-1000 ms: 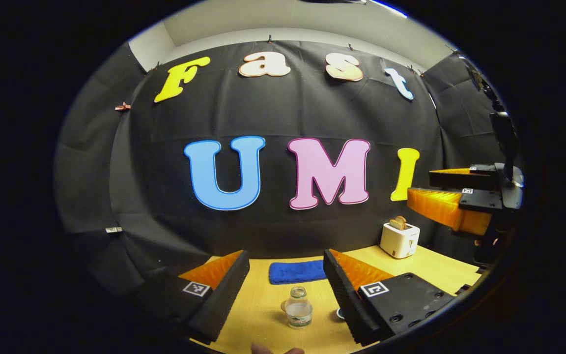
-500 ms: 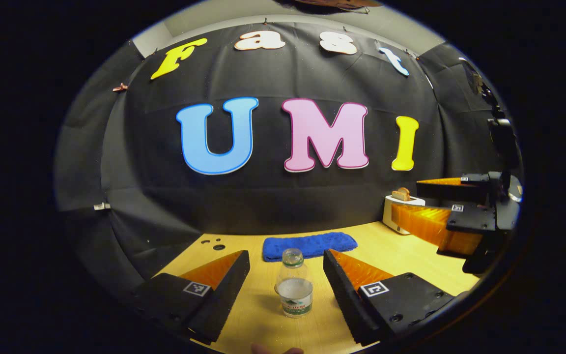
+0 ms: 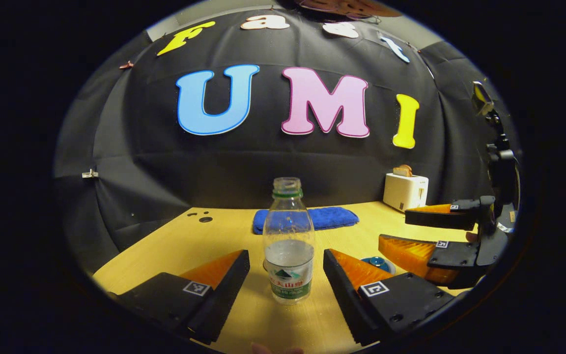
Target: Open the teacup lid with one hand, grasp the water bottle and pour water into the teacup with the other hand; after pouring, place the water bottle on the coaster and then close the teacup lid.
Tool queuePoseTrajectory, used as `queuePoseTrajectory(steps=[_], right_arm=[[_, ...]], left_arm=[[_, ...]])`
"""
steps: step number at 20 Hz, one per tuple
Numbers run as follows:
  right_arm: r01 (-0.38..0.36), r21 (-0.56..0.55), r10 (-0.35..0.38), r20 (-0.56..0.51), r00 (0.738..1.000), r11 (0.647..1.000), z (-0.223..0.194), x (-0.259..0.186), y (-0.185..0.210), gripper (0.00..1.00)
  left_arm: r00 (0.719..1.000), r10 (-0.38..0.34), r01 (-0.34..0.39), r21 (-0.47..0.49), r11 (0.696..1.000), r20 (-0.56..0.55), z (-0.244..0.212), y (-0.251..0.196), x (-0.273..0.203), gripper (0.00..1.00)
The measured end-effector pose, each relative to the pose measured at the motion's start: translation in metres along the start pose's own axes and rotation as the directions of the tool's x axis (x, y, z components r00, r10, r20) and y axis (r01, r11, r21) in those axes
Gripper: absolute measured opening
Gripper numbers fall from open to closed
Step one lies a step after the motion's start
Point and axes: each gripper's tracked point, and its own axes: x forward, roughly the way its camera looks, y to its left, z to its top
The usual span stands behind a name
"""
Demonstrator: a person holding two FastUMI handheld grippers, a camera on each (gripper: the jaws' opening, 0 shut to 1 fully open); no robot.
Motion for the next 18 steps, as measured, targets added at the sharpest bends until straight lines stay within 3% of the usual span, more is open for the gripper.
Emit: queuePoseTrajectory(steps=[4, 8, 10, 12, 14, 18], right_arm=[[-0.06, 0.072, 0.066, -0.086, 0.994, 0.996, -0.035, 0.015, 0.016, 0.8], [-0.078, 0.087, 0.088, -0.119, 0.989, 0.993, -0.047, 0.023, 0.02, 0.71], [-0.091, 0.099, 0.103, -0.131, 0.986, 0.991, -0.05, 0.02, 0.023, 0.54], [-0.074, 0.098, 0.086, -0.125, 0.988, 0.992, -0.045, 0.024, 0.017, 0.49], [-0.082, 0.129, 0.099, -0.125, 0.987, 0.988, -0.051, 0.023, 0.016, 0.34], [-0.089, 0.12, 0.104, -0.123, 0.987, 0.989, -0.049, 0.021, 0.017, 0.33]], left_arm=[[1.0, -0.014, 0.014, 0.034, 0.999, 0.004, -0.012, -0.003, 0.007, 0.95], [1.0, -0.01, 0.01, 0.003, 1.0, -0.006, -0.018, -0.004, 0.015, 0.94], [1.0, -0.007, 0.007, 0.003, 1.0, -0.007, -0.022, -0.005, 0.018, 0.94], [1.0, -0.008, 0.008, 0.006, 1.0, -0.008, -0.023, -0.005, 0.021, 0.94], [1.0, -0.015, 0.015, 0.012, 1.0, -0.009, -0.025, -0.006, 0.024, 0.94], [1.0, -0.015, 0.015, 0.012, 1.0, -0.008, -0.028, -0.006, 0.03, 0.94]])
